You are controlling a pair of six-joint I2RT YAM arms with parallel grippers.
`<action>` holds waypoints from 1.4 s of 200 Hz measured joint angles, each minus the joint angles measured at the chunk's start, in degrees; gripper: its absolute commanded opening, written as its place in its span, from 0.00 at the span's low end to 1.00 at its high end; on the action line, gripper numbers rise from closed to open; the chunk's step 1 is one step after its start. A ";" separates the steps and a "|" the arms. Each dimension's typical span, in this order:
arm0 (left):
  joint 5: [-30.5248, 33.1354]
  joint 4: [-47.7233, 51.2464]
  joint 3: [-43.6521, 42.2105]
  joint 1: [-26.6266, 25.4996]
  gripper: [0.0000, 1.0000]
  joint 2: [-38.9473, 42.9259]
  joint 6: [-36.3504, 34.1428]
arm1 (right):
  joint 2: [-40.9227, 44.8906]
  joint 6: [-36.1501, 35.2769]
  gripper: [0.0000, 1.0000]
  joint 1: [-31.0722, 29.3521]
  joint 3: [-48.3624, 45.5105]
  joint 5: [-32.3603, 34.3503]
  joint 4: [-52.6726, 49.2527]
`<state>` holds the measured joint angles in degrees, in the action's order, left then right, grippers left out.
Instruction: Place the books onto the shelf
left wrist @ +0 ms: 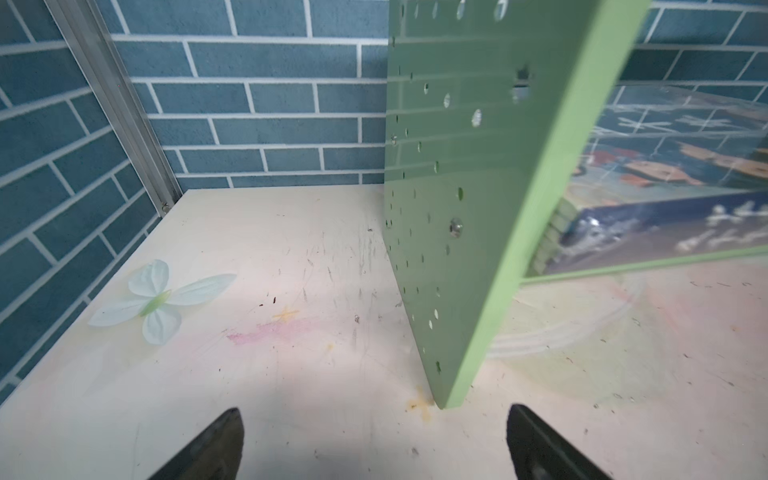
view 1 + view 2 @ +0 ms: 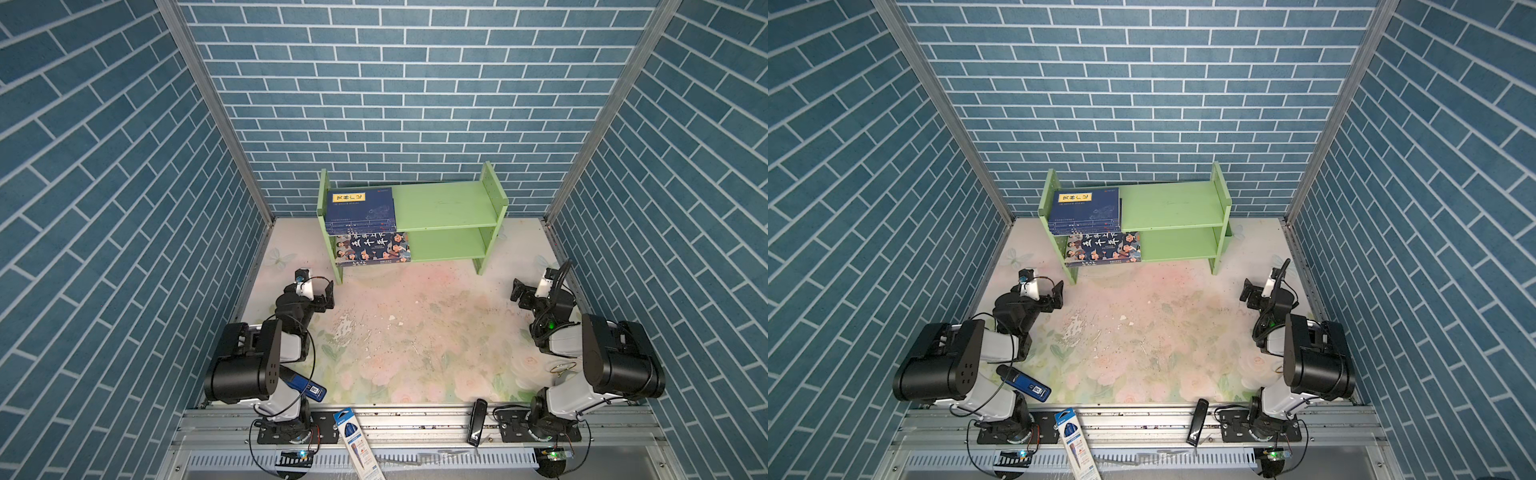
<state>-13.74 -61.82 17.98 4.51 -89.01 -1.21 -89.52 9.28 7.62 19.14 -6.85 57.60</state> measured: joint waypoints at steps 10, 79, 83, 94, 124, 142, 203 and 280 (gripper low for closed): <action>0.39 1.84 1.44 -0.22 1.00 0.15 -0.31 | 0.15 -0.33 0.99 -0.22 0.00 -0.04 -0.55; 1.33 7.87 2.27 -0.98 1.00 0.35 -1.22 | 0.28 -0.72 0.99 -0.50 -1.79 2.86 0.28; 1.33 8.00 2.27 -0.98 1.00 0.35 -1.22 | 0.33 -0.72 0.99 -0.50 -2.25 3.32 0.74; 1.42 8.20 2.27 -0.98 1.00 0.35 -1.22 | 0.33 -0.70 0.99 -0.52 -3.15 4.46 1.22; 1.55 8.22 2.27 -1.03 1.00 0.35 -1.22 | 0.42 -0.70 0.99 -0.68 -3.26 6.32 1.38; 1.57 8.22 2.27 -1.03 1.00 0.35 -1.22 | 0.46 -0.72 0.99 -0.85 -2.97 6.60 1.05; 1.73 8.22 2.27 -1.03 1.00 0.35 -1.22 | 0.48 -1.68 0.99 -1.25 1.70 3.45 -3.48; 1.73 8.22 2.27 -1.03 1.00 0.35 -1.22 | 0.48 -1.86 0.99 -1.25 1.70 2.91 -5.79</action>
<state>-12.01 -53.60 20.25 3.49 -88.66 -2.44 -89.03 7.42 6.37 20.84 -3.95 51.81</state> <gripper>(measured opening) 0.996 0.990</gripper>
